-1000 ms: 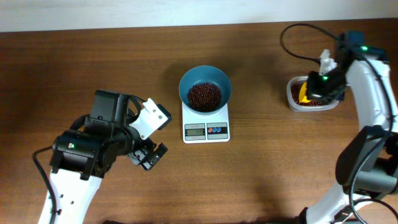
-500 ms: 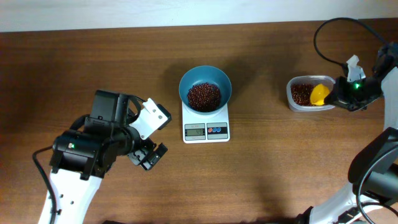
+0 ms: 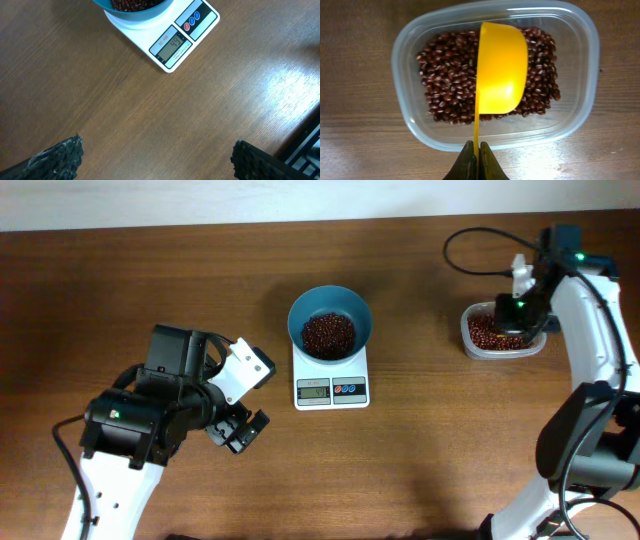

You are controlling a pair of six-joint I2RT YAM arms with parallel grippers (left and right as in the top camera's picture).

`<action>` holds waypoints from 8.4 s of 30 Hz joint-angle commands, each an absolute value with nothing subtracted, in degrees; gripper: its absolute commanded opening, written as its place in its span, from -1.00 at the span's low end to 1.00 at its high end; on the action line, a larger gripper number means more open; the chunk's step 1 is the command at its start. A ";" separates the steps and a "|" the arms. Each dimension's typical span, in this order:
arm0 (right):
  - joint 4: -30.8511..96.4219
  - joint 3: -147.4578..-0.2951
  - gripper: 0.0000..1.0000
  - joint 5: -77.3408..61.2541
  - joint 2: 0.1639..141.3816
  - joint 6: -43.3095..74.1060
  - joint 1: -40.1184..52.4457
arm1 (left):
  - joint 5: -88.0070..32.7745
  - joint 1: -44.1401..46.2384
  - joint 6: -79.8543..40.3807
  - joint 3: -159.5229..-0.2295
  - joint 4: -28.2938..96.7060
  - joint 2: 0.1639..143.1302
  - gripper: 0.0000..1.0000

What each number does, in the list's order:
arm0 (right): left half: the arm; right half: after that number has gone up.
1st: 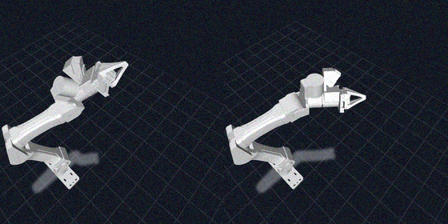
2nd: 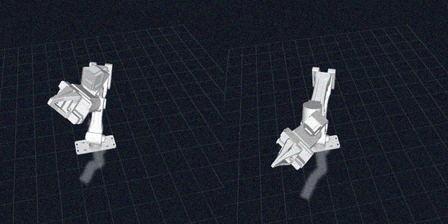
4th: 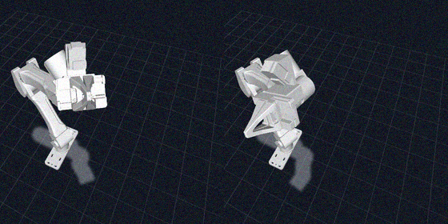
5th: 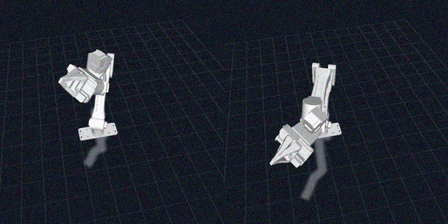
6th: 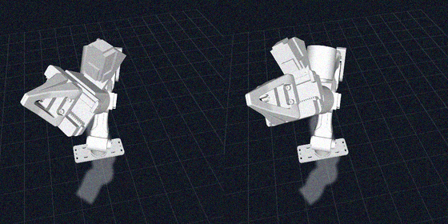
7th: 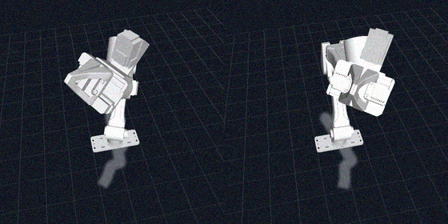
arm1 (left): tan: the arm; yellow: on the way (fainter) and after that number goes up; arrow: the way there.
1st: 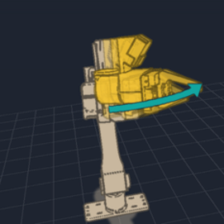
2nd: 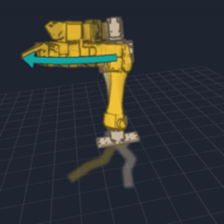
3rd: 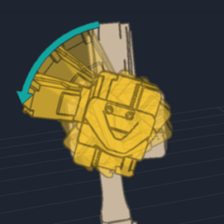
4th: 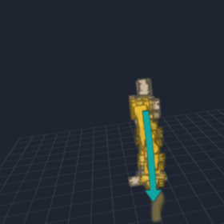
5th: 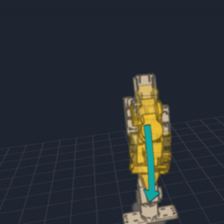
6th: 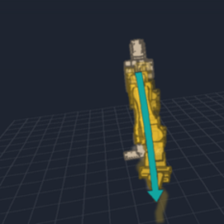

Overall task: Scoop item into bowl and weigh 50g on scale
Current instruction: 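Scoop a few beans and lift the scoop out of the tub, then carry the scoop over the teal bowl and tilt to pour, then withdraw the right gripper with the scoop to the right side, then lower the yellow scoop onto the table right of the scale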

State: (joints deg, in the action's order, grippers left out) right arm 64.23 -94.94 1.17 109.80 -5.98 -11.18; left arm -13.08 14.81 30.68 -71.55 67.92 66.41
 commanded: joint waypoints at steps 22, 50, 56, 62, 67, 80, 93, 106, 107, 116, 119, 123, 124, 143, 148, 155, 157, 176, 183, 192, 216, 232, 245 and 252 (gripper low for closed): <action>64.47 -93.34 -0.92 -3.86 110.30 -2.50 -7.97 | -13.10 14.46 31.77 -72.58 67.85 66.67 0.98; 70.83 -96.84 -0.92 -33.12 110.19 -13.52 -23.70 | -13.08 14.46 31.77 -72.58 67.88 66.67 0.97; 71.35 -97.47 -0.92 -38.26 108.90 -14.22 -23.90 | -13.10 14.46 31.77 -72.58 67.85 66.67 0.98; 71.26 -103.48 -0.92 -43.11 106.41 -14.13 -16.58 | -13.10 14.46 31.77 -72.60 67.85 66.67 0.98; 67.77 -108.47 -0.92 -42.54 106.34 -14.20 -7.55 | -13.08 14.46 31.77 -72.58 67.88 66.67 0.98; 61.69 -108.77 -0.92 -38.09 106.37 -16.47 4.36 | -13.10 14.46 31.77 -72.58 67.85 66.67 0.98; 63.66 -108.77 -0.92 -14.66 106.37 -19.33 18.35 | -13.08 14.46 31.77 -72.58 67.85 66.67 0.98; 63.59 -108.77 -0.92 -6.76 106.37 -19.29 22.55 | -13.10 14.46 31.77 -72.58 67.88 66.67 0.98; 63.64 -108.75 -0.92 -6.76 106.37 -19.29 22.76 | -13.10 14.46 31.77 -72.58 67.85 66.67 0.98; 63.57 -107.90 -0.92 3.70 106.87 -19.29 26.41 | -13.08 14.46 31.77 -72.58 67.88 66.67 0.98; 63.61 -107.90 -0.92 4.12 106.87 -19.33 27.79 | -13.08 14.46 31.77 -72.58 67.88 66.67 0.98; 62.89 -107.94 -0.92 10.44 106.85 -18.28 27.83 | -13.10 14.46 31.77 -72.58 67.90 66.67 0.98; 62.11 -108.20 -0.92 11.38 106.74 -15.86 27.38 | -13.10 14.46 31.77 -72.58 67.88 66.67 0.98; 69.32 -119.77 -0.92 11.00 93.93 5.82 1.61 | -13.08 14.46 31.77 -72.58 68.05 66.67 0.97; 70.11 -119.77 -0.92 11.03 93.27 12.71 -1.23 | -13.10 14.46 31.77 -72.58 68.05 66.67 0.98; 72.97 -119.74 -0.92 11.55 83.46 23.29 -8.29 | -13.10 14.46 31.77 -72.58 68.05 66.67 0.98; 77.60 -119.74 -0.92 14.96 80.60 27.05 -10.35 | -13.08 14.46 31.77 -72.58 68.05 66.67 0.98; 96.62 -104.25 -0.92 22.98 63.11 49.17 -13.52 | -13.10 14.46 31.77 -72.58 68.05 66.67 0.98; 84.12 -82.32 -0.92 17.30 46.63 48.38 -13.52 | -13.08 14.46 31.77 -72.58 68.05 66.67 0.98; 38.79 -46.19 -0.92 -4.21 44.71 46.81 -13.54 | -13.10 14.46 31.77 -72.58 68.07 66.67 0.98; 29.02 -31.88 -0.92 -36.45 61.93 25.65 -13.54 | -13.08 14.46 31.77 -72.58 68.07 66.67 0.98; 28.18 -27.77 -0.18 -35.14 65.14 25.93 -13.61 | -13.10 14.46 31.77 -72.58 68.07 66.67 0.98; 29.98 -27.81 0.98 -28.53 65.14 30.00 -19.27 | -13.08 14.46 31.77 -72.58 68.07 66.67 0.98; 35.05 -28.80 0.98 -13.08 65.14 35.64 -19.25 | -13.08 14.46 31.77 -72.58 68.07 66.67 0.98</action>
State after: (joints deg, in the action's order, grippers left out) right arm 33.04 -28.05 -24.43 65.17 31.79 -18.83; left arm -13.08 14.81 30.68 -71.70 68.07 66.46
